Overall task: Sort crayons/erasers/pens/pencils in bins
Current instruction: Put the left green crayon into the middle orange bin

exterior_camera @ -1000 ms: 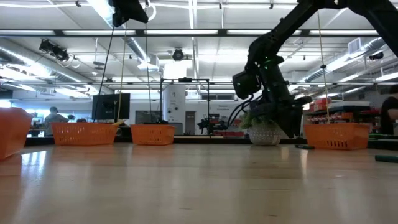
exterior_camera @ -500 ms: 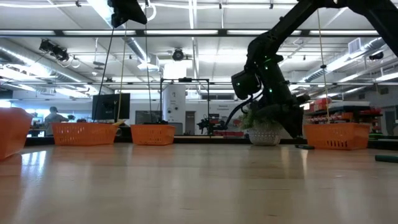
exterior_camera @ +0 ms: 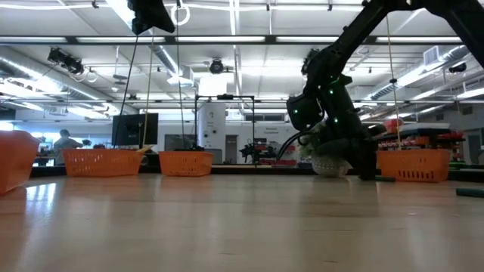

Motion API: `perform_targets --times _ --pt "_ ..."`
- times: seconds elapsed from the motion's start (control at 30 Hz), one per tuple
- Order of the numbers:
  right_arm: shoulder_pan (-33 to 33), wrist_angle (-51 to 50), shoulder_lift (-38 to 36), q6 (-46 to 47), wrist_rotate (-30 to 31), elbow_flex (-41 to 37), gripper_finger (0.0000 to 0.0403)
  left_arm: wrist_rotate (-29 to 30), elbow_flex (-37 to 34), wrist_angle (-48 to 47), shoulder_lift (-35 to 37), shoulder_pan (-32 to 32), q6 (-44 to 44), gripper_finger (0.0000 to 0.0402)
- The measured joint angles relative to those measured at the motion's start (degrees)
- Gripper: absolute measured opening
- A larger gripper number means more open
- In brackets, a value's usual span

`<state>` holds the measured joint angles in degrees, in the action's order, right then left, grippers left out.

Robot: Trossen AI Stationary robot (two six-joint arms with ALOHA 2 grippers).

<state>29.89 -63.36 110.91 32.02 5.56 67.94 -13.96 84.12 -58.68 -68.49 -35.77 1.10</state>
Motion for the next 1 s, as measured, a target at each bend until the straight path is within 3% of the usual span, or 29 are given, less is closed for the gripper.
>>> perform_targets --times 0.4,0.77,1.0 --pt "-0.34 1.06 0.00 0.36 -0.31 -0.02 0.0111 0.11 0.00 -0.17 0.01 -0.01 0.13 0.0028" --pt "-0.57 1.98 0.02 0.50 -0.22 0.00 0.0033 0.87 0.00 -0.23 0.02 -0.02 0.04 0.0028" --pt "-0.54 3.08 0.04 -1.34 -0.76 0.00 0.0042 0.87 0.00 -1.23 0.02 -0.02 -0.70 0.0025"
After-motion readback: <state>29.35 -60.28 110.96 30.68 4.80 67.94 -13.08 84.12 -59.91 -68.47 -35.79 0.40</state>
